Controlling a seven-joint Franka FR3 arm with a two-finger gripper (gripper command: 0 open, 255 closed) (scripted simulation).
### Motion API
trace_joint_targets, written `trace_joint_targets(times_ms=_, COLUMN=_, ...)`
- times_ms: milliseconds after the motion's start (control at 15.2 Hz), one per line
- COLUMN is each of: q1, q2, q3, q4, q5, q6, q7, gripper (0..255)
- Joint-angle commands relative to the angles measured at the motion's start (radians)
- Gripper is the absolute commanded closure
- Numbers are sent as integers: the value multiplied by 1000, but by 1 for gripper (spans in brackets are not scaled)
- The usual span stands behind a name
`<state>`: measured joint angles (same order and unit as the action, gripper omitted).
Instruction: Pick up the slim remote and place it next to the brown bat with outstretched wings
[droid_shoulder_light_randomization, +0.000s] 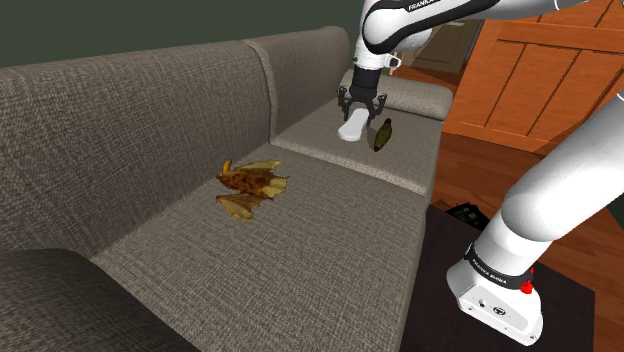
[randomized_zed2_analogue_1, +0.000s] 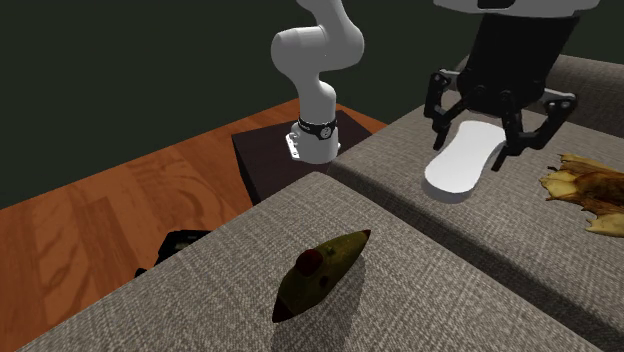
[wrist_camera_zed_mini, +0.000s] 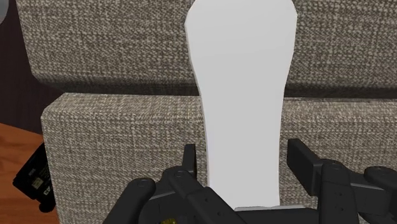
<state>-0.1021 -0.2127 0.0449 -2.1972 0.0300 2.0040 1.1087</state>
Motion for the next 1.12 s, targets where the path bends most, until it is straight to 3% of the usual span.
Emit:
trace_joint_targets(times_ms=0, q1=23, q2=5, q3=34, q4=9, q5=6, q6=-2, q7=56, gripper=255)
trace_joint_targets(times_ms=198, q1=53, q2=15, q3=77, q4=21, q5=13, q6=-1, q7=125, gripper=255)
trace_joint_targets(times_ms=1056, q1=54, q2=76, q3=81, q4=-96, q5=9, q6=177, q7=127, gripper=255)
